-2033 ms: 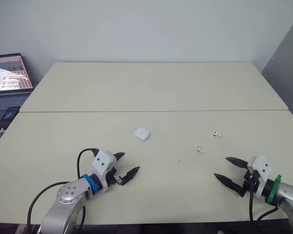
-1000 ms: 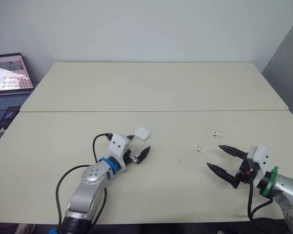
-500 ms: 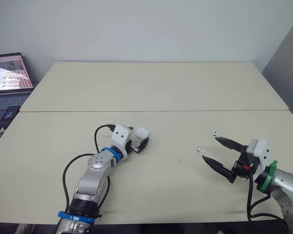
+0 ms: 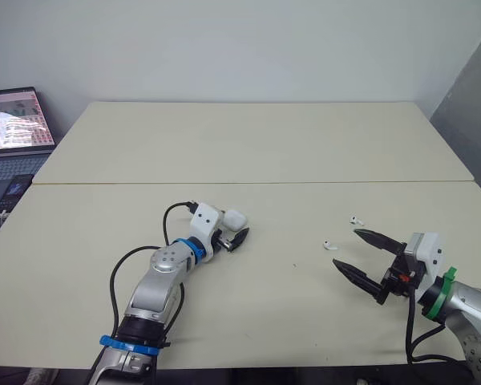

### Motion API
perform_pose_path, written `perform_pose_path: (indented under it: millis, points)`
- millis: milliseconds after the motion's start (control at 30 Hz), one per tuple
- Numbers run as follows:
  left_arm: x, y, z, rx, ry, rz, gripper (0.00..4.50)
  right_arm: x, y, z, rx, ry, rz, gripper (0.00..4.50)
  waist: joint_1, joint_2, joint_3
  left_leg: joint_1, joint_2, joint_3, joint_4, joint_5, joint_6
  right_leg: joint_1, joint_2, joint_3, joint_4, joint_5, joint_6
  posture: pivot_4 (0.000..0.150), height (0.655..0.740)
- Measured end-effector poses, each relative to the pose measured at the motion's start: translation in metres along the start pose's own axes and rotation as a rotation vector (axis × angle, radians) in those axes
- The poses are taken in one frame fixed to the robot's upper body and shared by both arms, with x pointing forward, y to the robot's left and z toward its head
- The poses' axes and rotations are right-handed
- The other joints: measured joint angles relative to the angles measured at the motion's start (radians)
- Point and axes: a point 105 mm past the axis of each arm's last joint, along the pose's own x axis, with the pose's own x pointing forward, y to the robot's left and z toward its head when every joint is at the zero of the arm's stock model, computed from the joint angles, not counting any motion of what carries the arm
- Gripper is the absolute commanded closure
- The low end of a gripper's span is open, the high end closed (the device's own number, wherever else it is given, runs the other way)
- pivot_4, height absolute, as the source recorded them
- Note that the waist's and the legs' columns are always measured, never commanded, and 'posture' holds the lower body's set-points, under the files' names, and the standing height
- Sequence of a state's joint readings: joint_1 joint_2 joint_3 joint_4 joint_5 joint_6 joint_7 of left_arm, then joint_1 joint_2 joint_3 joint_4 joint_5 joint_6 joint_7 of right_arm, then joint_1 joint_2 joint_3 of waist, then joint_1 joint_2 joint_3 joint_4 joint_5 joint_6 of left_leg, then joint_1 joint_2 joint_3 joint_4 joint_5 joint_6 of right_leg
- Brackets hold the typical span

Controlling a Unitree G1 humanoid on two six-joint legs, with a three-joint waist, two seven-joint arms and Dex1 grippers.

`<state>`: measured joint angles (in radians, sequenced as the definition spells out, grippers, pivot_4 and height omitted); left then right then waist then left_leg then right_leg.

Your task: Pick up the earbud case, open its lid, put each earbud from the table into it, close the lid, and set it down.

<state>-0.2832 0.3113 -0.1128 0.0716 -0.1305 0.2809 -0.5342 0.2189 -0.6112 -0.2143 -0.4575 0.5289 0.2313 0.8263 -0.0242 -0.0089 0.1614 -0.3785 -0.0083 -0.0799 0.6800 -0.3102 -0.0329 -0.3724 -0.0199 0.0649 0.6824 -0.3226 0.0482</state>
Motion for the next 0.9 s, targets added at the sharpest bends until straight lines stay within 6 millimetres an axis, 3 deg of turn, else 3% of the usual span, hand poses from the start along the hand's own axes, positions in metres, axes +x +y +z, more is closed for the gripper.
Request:
perform_pose_path:
  millis: [67,100,367,500,733,900]
  points:
    - [0.000,0.000,0.000,0.001,0.001,0.001,1.65,0.000,0.000,0.000,0.000,0.001,0.000,0.00,0.000,0.000,0.000,0.000,0.000,0.000,0.000,0.000,0.000,0.000,0.000,0.000,0.000,0.000,0.000,0.150,0.7400]
    - [-0.001,0.000,0.000,0.002,0.004,0.002,1.72,0.000,0.000,0.000,0.000,0.002,0.000,0.00,0.000,0.000,0.000,0.000,0.000,0.000,0.000,0.000,0.000,0.000,0.000,0.000,0.000,0.000,0.000,0.150,0.7400]
    - [0.001,-0.009,0.004,-0.016,-0.041,-0.008,1.72,0.001,-0.004,0.000,0.009,0.008,-0.027,0.00,0.000,0.000,0.000,0.000,0.000,0.000,0.000,0.000,0.000,0.000,0.000,0.000,0.000,0.000,0.000,0.150,0.7400]
    - [0.009,-0.036,0.037,-0.013,-0.209,-0.093,1.72,0.011,-0.014,0.005,0.068,-0.007,-0.107,0.00,0.002,0.000,0.000,-0.001,0.000,0.000,0.001,0.000,0.000,0.000,0.000,0.000,0.000,0.000,0.000,0.150,0.7400]
    - [0.020,-0.087,0.099,0.047,-0.477,-0.295,1.72,0.039,-0.019,0.030,0.379,0.003,-0.107,0.00,-0.001,0.000,0.000,-0.002,0.000,0.001,0.001,0.000,0.000,-0.001,0.000,0.001,0.000,0.000,0.000,0.150,0.7400]
    - [0.021,-0.098,0.106,0.105,-0.534,-0.367,1.72,0.048,-0.013,0.056,0.603,-0.029,0.017,0.00,-0.004,0.000,0.000,-0.002,0.000,0.001,0.000,0.000,0.001,-0.001,0.001,0.001,0.000,0.000,0.000,0.150,0.7400]
